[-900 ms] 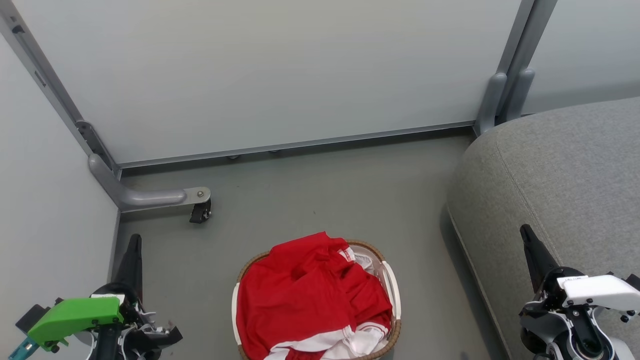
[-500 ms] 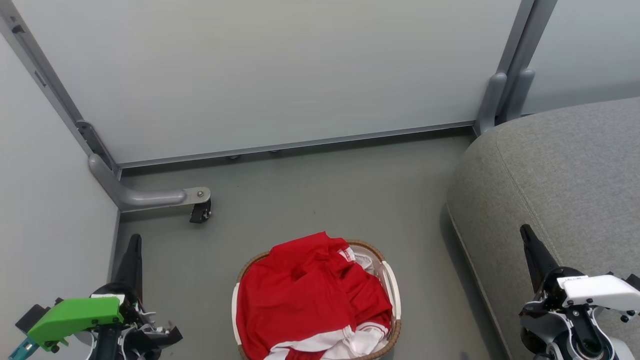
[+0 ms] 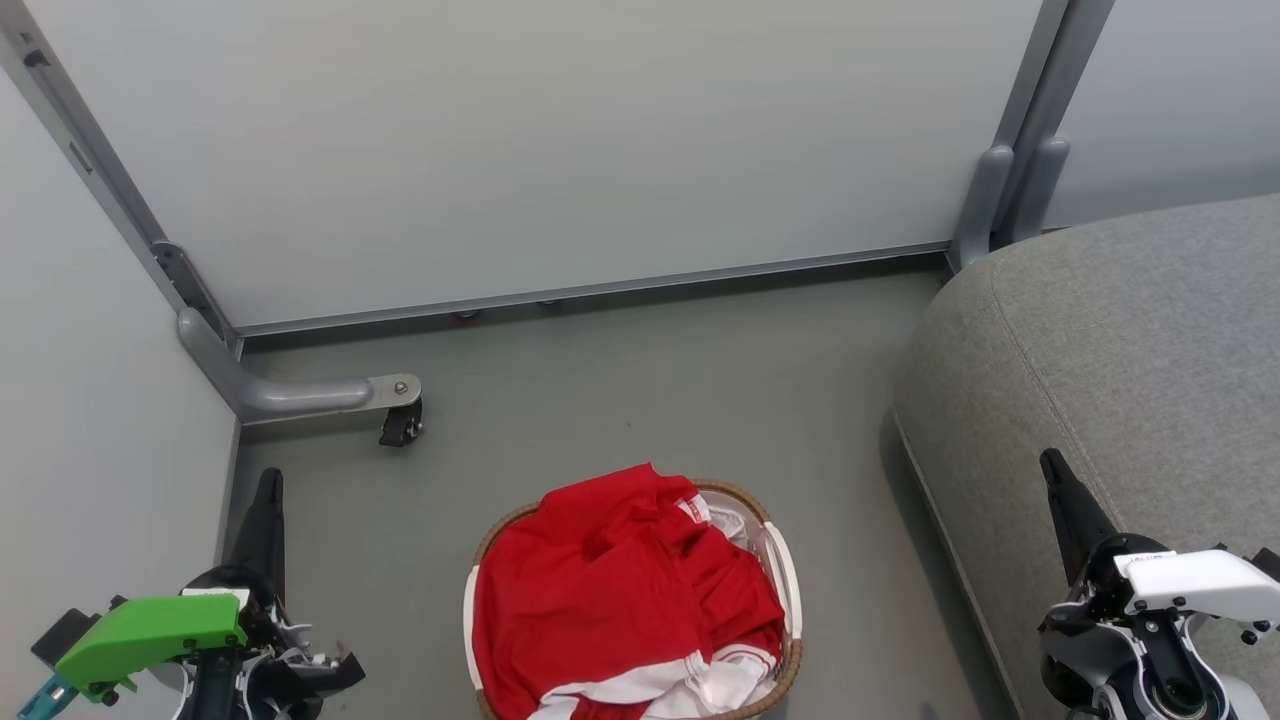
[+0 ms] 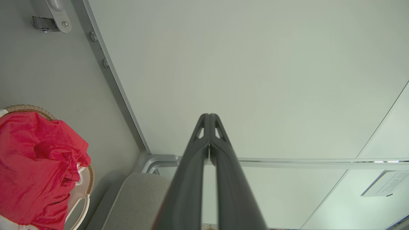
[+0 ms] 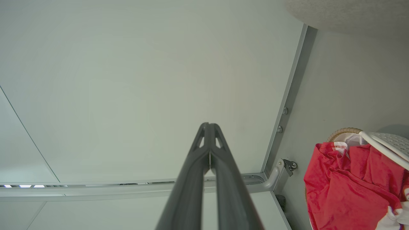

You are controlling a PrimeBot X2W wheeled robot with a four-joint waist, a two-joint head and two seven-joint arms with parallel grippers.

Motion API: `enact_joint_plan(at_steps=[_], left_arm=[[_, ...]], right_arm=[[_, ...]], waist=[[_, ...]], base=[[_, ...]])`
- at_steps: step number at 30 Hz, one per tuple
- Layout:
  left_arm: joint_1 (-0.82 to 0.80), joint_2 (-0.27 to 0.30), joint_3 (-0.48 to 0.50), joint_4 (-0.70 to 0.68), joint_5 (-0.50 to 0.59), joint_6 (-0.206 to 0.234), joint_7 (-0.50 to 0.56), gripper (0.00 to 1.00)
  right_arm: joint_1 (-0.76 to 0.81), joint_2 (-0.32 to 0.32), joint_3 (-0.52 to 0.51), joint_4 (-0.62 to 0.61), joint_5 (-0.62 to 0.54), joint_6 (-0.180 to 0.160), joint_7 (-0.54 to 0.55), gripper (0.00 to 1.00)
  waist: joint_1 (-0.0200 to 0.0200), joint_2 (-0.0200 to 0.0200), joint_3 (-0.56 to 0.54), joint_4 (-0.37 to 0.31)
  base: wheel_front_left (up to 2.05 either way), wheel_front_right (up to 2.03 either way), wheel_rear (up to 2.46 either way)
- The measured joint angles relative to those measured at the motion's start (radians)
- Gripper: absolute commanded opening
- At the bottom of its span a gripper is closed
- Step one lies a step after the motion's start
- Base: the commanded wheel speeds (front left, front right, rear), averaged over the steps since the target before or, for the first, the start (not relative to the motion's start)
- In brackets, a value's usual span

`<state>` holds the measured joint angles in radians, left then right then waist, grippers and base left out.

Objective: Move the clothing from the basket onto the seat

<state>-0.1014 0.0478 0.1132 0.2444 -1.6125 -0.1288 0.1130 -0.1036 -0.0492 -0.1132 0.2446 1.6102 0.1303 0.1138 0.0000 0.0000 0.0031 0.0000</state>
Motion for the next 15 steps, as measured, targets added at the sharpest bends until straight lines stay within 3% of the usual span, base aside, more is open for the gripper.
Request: enact_joint_plan(at_steps=[15], left_arm=[[0.000, 0.000, 0.000, 0.000, 0.000, 0.000, 0.000, 0.00]], right_arm=[[0.000, 0.000, 0.000, 0.000, 0.000, 0.000, 0.000, 0.00]], waist=[[0.0000, 0.0000, 0.000, 0.000]], base=[[0.00, 0.00, 0.00]])
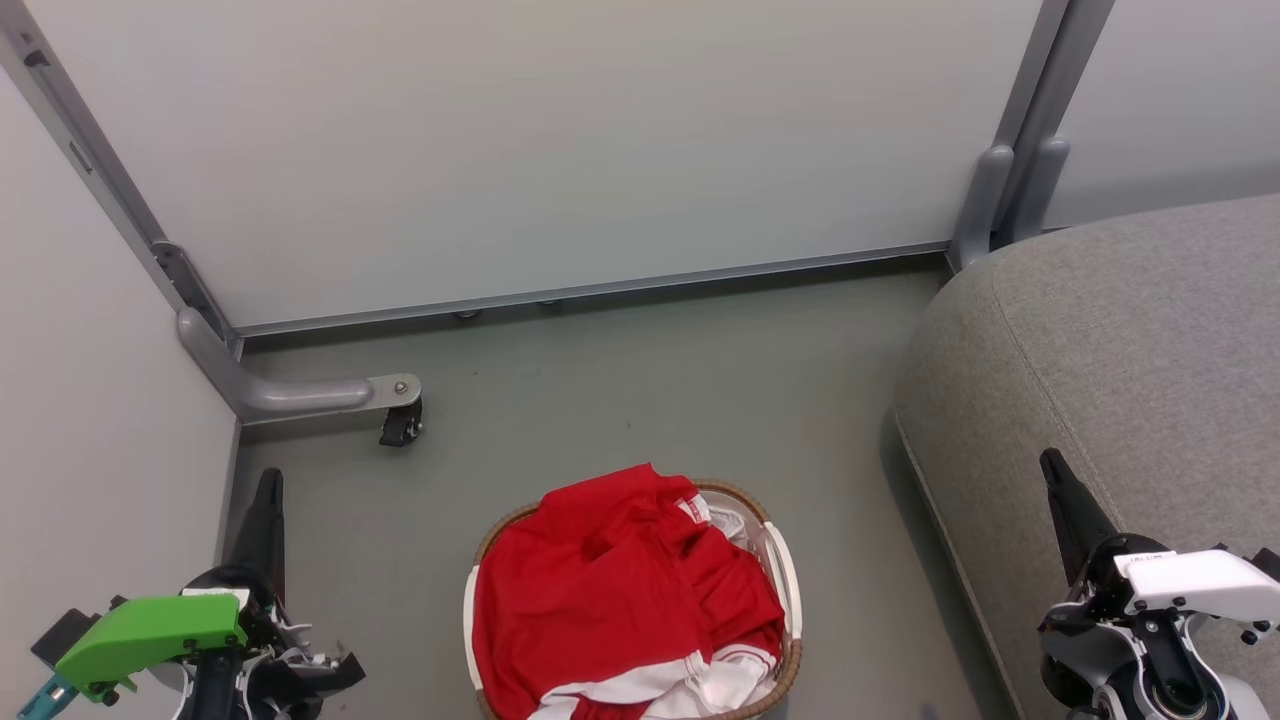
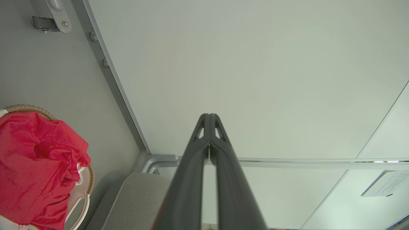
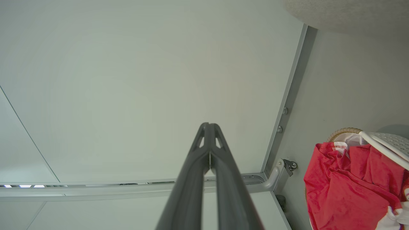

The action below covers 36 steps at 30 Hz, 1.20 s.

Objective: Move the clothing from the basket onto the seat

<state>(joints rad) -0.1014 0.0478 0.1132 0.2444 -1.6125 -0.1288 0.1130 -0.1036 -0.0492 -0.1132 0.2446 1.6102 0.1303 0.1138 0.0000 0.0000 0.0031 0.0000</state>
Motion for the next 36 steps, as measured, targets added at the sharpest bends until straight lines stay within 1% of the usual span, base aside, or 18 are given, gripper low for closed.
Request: enact_joint_plan(at_steps=[36], left_arm=[[0.000, 0.000, 0.000, 0.000, 0.000, 0.000, 0.000, 0.00]], right_arm=[[0.000, 0.000, 0.000, 0.000, 0.000, 0.000, 0.000, 0.00]], waist=[[0.0000, 0.0000, 0.000, 0.000]], base=[[0.00, 0.00, 0.00]])
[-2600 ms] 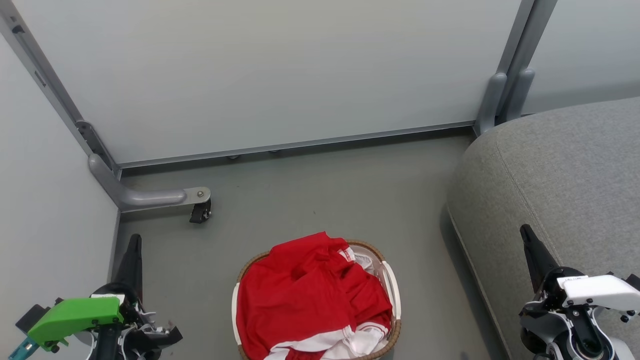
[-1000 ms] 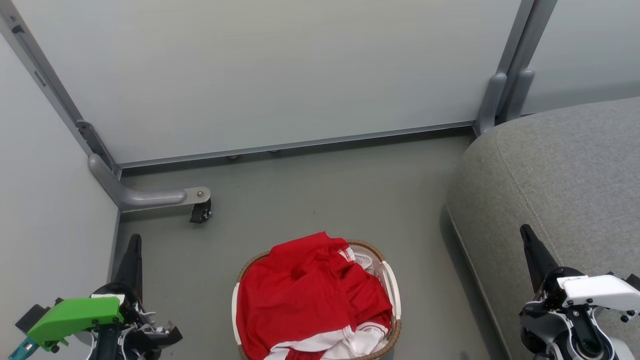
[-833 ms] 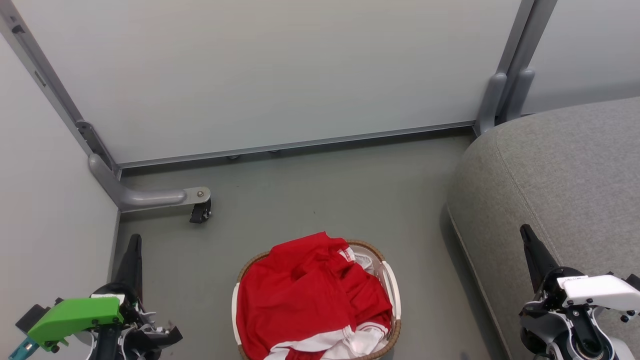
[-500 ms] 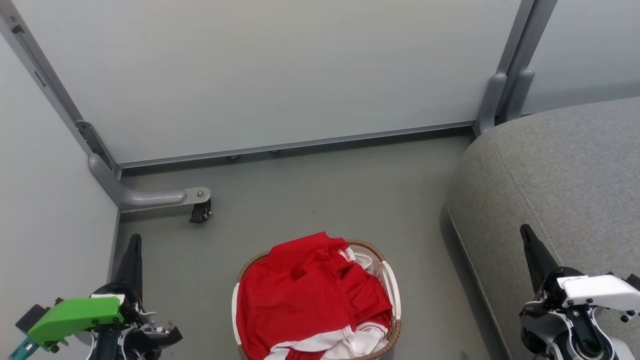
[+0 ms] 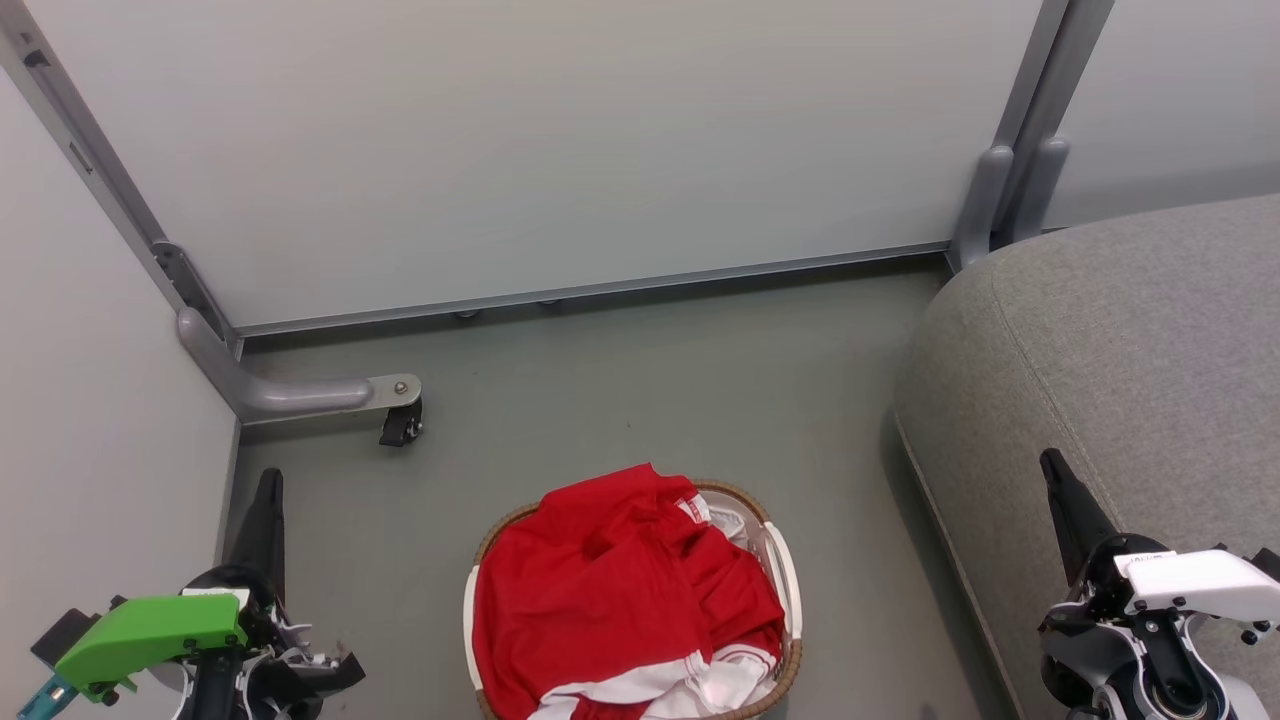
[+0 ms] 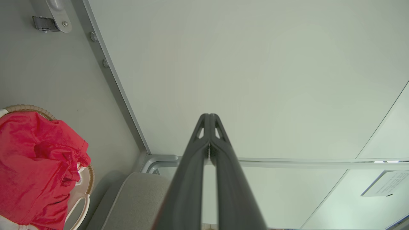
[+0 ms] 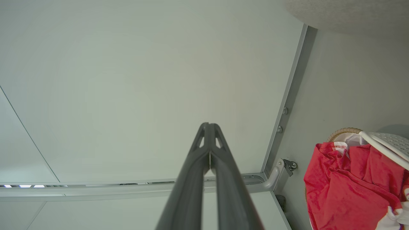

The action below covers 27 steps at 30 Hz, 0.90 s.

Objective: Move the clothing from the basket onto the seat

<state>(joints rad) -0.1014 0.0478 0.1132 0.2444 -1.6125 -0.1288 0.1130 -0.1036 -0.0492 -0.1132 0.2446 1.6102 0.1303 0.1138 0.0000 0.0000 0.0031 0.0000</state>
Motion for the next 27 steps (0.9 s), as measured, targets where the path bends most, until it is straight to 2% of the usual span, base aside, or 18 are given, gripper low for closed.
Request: enact_joint_plan(at_steps=[27], left_arm=[[0.000, 0.000, 0.000, 0.000, 0.000, 0.000, 0.000, 0.00]], right_arm=[[0.000, 0.000, 0.000, 0.000, 0.000, 0.000, 0.000, 0.00]], waist=[[0.0000, 0.0000, 0.000, 0.000]], base=[[0.00, 0.00, 0.00]])
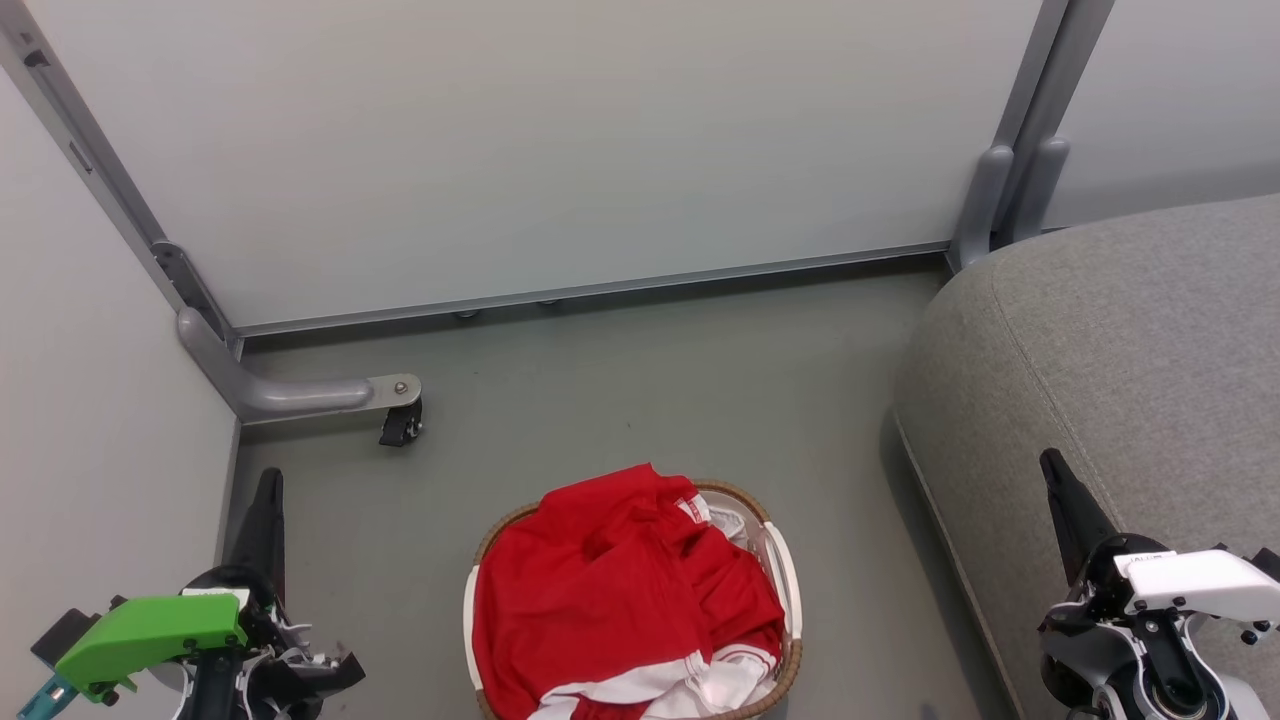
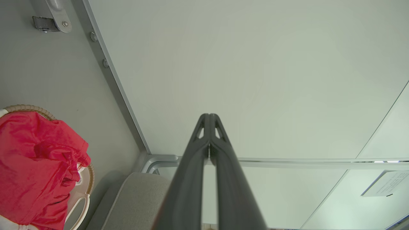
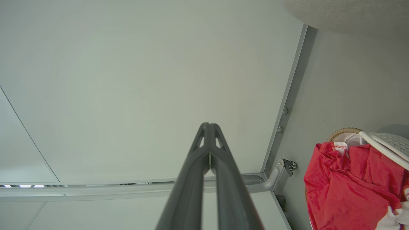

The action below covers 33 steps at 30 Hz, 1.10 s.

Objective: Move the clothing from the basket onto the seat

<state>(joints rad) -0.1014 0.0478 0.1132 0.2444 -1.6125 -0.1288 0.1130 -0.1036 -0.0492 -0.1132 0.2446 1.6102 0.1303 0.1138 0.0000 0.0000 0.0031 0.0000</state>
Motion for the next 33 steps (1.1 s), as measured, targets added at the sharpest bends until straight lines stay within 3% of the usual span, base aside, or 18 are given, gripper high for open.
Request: enact_joint_plan(at_steps=[26, 27, 28, 29, 30, 31, 33], left_arm=[[0.000, 0.000, 0.000, 0.000, 0.000, 0.000, 0.000, 0.00], [0.000, 0.000, 0.000, 0.002, 0.000, 0.000, 0.000, 1.00], [0.004, -0.002, 0.000, 0.009, 0.000, 0.000, 0.000, 0.00], [0.010, -0.005, -0.001, 0.020, 0.000, 0.000, 0.000, 1.00], [0.016, -0.007, -0.002, 0.028, 0.000, 0.001, 0.000, 0.00], [0.025, -0.009, -0.002, 0.038, 0.000, 0.002, 0.000, 1.00], [0.033, -0.010, -0.005, 0.051, 0.000, 0.003, -0.003, 1.00]], right_arm=[[0.000, 0.000, 0.000, 0.000, 0.000, 0.000, 0.000, 0.00], [0.000, 0.000, 0.000, 0.001, 0.000, 0.000, 0.000, 1.00], [0.004, 0.002, 0.000, 0.008, 0.000, 0.000, 0.000, 0.00], [0.011, 0.006, 0.001, 0.017, 0.000, 0.000, 0.000, 1.00], [0.017, 0.009, 0.002, 0.026, 0.000, 0.000, 0.000, 0.00], [0.026, 0.012, 0.002, 0.034, 0.000, 0.000, 0.000, 1.00], [0.035, 0.014, 0.003, 0.040, -0.001, 0.000, -0.001, 1.00]], waist=[[0.0000, 0.0000, 0.000, 0.000], [0.0000, 0.0000, 0.000, 0.000], [0.0000, 0.0000, 0.000, 0.000], [0.0000, 0.0000, 0.000, 0.000], [0.0000, 0.0000, 0.000, 0.000], [0.0000, 0.0000, 0.000, 0.000], [0.0000, 0.0000, 0.000, 0.000]], base=[[0.00, 0.00, 0.00], [0.00, 0.00, 0.00], [0.00, 0.00, 0.00], [0.00, 0.00, 0.00], [0.00, 0.00, 0.00], [0.00, 0.00, 0.00], [0.00, 0.00, 0.00]])
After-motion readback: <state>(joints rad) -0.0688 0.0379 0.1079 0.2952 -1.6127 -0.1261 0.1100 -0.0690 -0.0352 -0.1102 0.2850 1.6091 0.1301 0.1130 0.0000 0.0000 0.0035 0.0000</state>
